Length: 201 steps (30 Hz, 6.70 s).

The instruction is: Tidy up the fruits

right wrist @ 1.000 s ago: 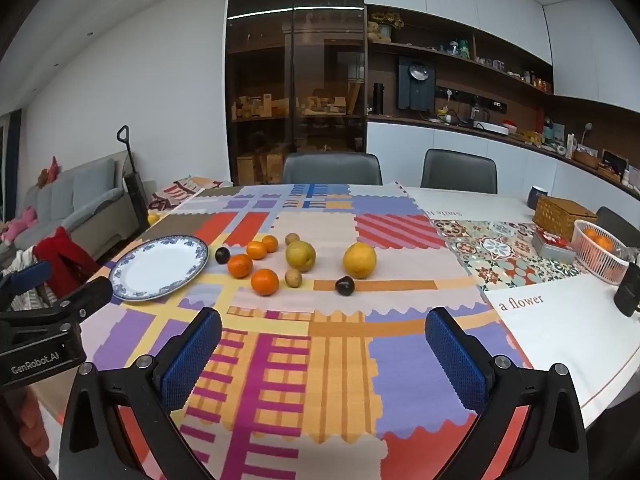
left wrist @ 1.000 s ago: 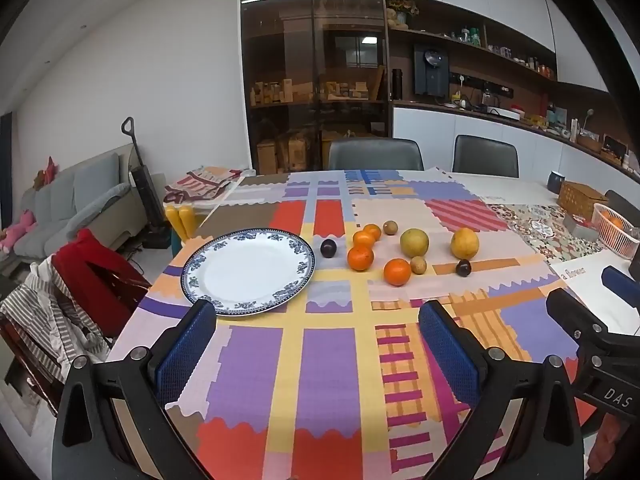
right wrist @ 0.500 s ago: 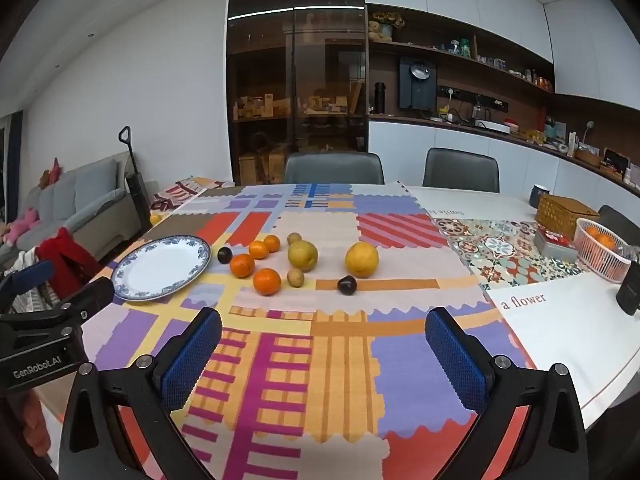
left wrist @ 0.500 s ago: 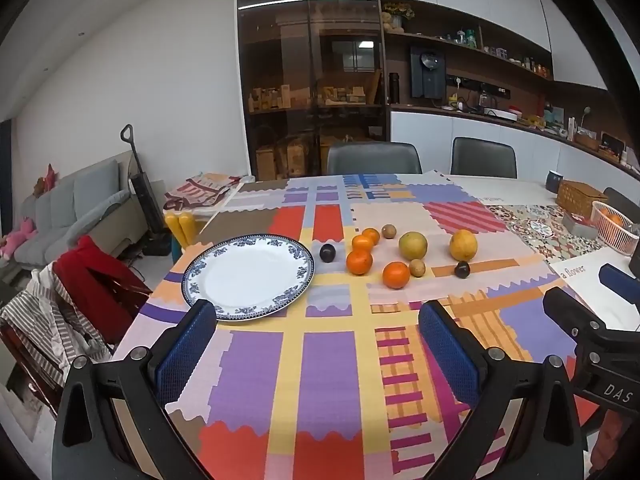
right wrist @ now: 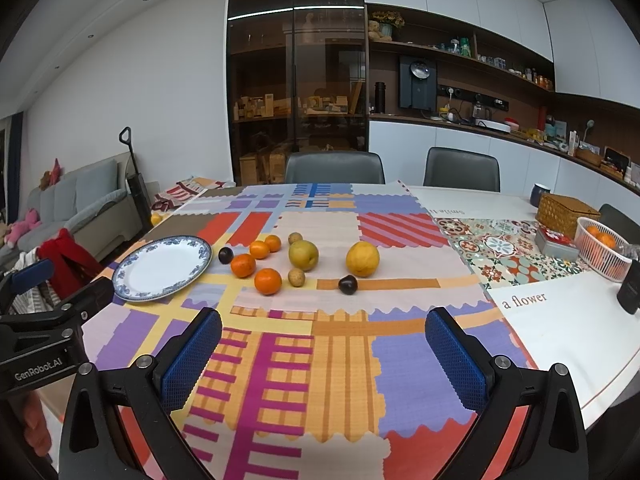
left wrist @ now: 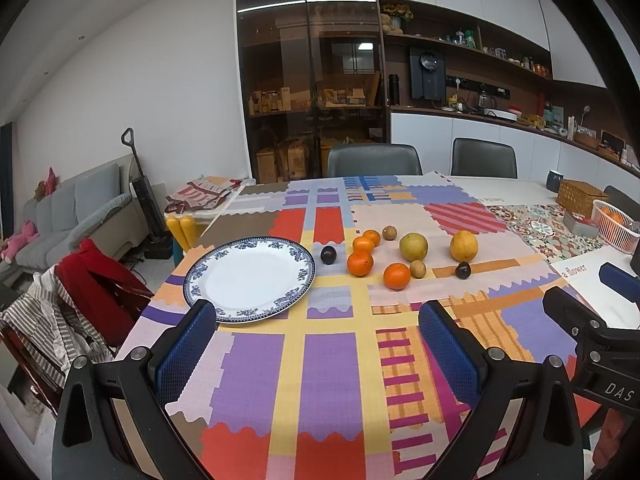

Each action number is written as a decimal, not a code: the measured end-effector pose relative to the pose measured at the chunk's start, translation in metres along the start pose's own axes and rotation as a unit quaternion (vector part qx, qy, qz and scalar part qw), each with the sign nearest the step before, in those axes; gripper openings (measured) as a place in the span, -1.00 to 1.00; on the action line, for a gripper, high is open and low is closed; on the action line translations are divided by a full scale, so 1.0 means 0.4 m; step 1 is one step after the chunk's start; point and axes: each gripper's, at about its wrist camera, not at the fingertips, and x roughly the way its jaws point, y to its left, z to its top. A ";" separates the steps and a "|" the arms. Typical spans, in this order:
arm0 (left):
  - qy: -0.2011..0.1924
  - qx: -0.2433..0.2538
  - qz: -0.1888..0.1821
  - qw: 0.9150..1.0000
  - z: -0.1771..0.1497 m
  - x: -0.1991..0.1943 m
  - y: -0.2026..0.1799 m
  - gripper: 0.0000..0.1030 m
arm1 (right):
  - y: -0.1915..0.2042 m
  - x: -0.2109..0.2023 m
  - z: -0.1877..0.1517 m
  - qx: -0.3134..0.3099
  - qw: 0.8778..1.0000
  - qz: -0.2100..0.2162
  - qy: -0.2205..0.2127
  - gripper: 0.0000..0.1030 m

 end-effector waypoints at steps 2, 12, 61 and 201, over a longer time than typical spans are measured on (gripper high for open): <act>-0.001 0.000 0.000 1.000 0.000 -0.001 0.001 1.00 | 0.000 0.000 0.000 0.000 1.000 0.000 0.000 0.99; -0.001 0.001 0.000 1.000 0.000 -0.001 -0.003 1.00 | 0.006 0.000 -0.008 0.000 1.000 0.002 0.001 0.99; -0.005 0.017 -0.019 1.000 0.004 0.029 -0.028 1.00 | 0.002 0.035 -0.017 -0.003 1.000 0.004 0.010 0.99; 0.158 -0.023 0.006 0.987 0.020 0.494 0.351 -0.23 | 0.488 0.573 0.117 -0.127 0.946 0.248 0.167 -0.44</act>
